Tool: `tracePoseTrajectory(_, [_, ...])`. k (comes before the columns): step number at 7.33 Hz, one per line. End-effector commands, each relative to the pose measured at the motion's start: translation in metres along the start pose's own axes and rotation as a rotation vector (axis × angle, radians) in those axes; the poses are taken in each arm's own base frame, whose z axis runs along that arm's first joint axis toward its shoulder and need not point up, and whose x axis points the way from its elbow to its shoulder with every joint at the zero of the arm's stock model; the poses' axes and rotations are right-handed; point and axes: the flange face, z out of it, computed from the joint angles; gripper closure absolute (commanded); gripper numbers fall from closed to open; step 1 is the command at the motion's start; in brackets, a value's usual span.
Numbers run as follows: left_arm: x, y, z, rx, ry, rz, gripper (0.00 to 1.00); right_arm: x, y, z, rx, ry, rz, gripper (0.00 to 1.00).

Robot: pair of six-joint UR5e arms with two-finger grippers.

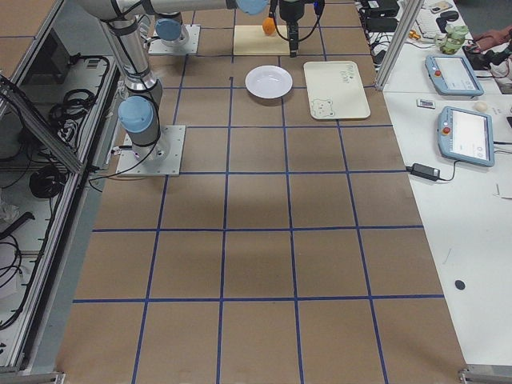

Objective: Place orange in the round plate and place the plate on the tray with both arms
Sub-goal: 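Lower the left gripper onto the orange on the cutting board and close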

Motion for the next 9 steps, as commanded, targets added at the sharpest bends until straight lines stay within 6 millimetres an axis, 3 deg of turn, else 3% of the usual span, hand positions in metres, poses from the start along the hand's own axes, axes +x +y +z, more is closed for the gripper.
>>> tracePoseTrajectory(1, [-0.023, -0.008, 0.058, -0.031, -0.048, 0.067, 0.0, 0.0, 0.0, 0.0, -0.001, 0.0, 0.001, 0.0])
tracePoseTrajectory(3, [-0.028, -0.015, 0.075, -0.065, -0.073, 0.144, 0.0, -0.001, 0.001, 0.001, -0.002, 0.0, -0.001, 0.0])
tracePoseTrajectory(4, [-0.028, -0.016, 0.079, -0.072, -0.07, 0.146, 0.05, 0.0, 0.002, 0.007, -0.007, 0.0, -0.001, 0.0])
tracePoseTrajectory(6, [-0.027, -0.017, 0.077, -0.061, -0.066, 0.134, 0.61, 0.0, 0.004, 0.006, -0.004, -0.002, 0.001, 0.0])
tracePoseTrajectory(7, [-0.026, -0.019, 0.071, -0.044, -0.069, 0.093, 0.8, 0.0, 0.004, 0.006, -0.004, -0.002, 0.001, 0.0])
tracePoseTrajectory(8, [-0.012, -0.021, 0.055, 0.004, -0.051, 0.043, 0.87, 0.0, 0.003, 0.008, -0.007, -0.001, 0.001, 0.0])
tracePoseTrajectory(9, [0.006, -0.029, 0.036, 0.058, 0.038, -0.06, 0.87, 0.0, 0.004, 0.006, -0.005, -0.001, 0.001, 0.0])
